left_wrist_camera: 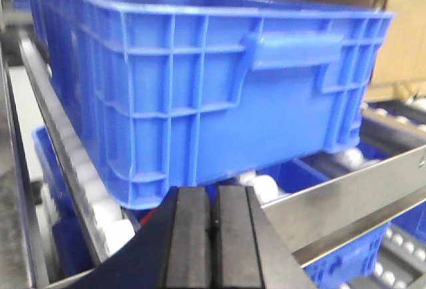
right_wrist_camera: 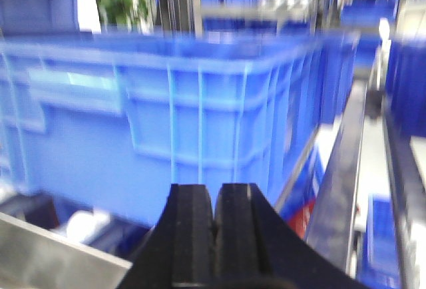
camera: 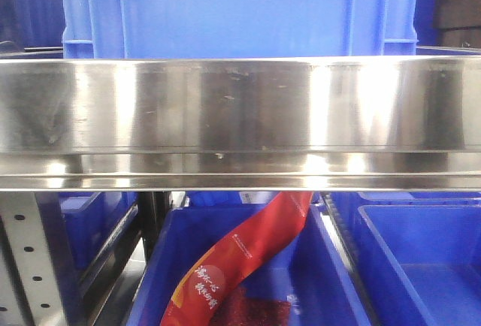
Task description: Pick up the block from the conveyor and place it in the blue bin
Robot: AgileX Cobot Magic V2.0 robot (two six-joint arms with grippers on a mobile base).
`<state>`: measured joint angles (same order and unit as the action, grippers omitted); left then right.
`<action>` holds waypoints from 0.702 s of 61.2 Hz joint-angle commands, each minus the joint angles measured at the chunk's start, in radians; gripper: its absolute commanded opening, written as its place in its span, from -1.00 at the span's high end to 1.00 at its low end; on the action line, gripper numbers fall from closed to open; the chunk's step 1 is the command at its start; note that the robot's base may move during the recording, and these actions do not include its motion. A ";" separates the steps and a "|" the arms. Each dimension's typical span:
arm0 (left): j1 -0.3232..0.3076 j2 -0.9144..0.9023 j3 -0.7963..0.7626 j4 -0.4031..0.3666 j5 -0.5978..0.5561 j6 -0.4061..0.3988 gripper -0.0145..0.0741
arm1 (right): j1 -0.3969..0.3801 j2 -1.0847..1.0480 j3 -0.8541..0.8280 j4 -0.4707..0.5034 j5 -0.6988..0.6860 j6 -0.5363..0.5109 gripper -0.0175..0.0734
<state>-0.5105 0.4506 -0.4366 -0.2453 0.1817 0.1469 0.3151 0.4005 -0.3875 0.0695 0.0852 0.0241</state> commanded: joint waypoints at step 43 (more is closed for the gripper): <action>0.000 -0.077 0.003 -0.008 -0.042 0.001 0.92 | -0.137 -0.127 0.103 -0.008 -0.043 -0.006 0.97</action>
<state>-0.5105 0.3821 -0.4341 -0.2466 0.1592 0.1469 0.2508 0.3248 -0.3333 0.0695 0.0615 0.0241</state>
